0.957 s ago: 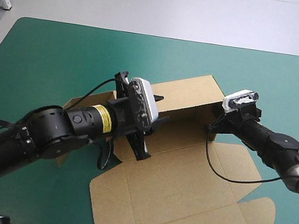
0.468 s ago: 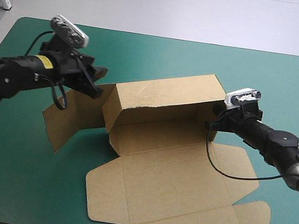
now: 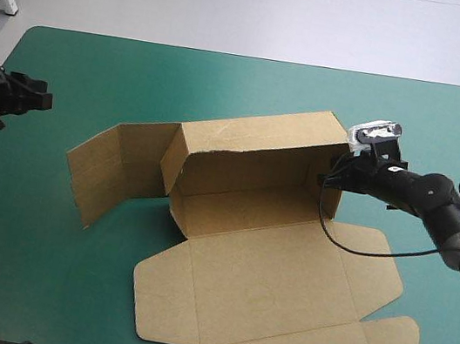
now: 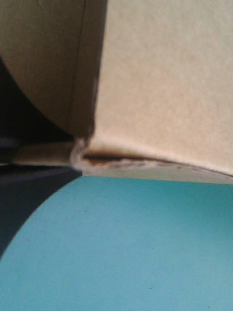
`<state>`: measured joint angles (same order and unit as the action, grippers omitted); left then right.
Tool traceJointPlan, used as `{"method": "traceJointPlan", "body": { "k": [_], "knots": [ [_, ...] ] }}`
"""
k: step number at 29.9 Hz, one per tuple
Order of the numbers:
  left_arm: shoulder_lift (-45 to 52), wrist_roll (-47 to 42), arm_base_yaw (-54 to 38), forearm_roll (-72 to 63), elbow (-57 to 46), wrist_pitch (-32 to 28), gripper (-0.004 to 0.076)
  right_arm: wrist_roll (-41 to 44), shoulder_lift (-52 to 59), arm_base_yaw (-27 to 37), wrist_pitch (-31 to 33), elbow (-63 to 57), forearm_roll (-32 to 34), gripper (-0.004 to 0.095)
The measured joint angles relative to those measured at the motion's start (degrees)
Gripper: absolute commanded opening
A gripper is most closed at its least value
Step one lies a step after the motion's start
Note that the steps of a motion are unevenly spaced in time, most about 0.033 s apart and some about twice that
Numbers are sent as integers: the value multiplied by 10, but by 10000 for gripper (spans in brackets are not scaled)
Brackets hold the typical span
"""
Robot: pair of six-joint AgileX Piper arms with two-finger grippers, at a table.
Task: Fold the box
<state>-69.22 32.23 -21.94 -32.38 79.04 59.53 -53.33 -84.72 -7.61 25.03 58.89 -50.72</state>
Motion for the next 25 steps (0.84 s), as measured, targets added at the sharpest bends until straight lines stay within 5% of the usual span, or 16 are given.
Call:
{"method": "traceJointPlan", "body": {
  "k": [9,17,25],
  "knots": [
    [0,-6,-15,15,0,-12,223,199,-16,0,143,135,172,-18],
    [-9,-7,-15,14,-1,-14,223,338,-75,0,343,336,310,-16],
    [-19,-7,-15,5,-1,-16,223,385,-199,0,433,461,355,-12]
  ]
}}
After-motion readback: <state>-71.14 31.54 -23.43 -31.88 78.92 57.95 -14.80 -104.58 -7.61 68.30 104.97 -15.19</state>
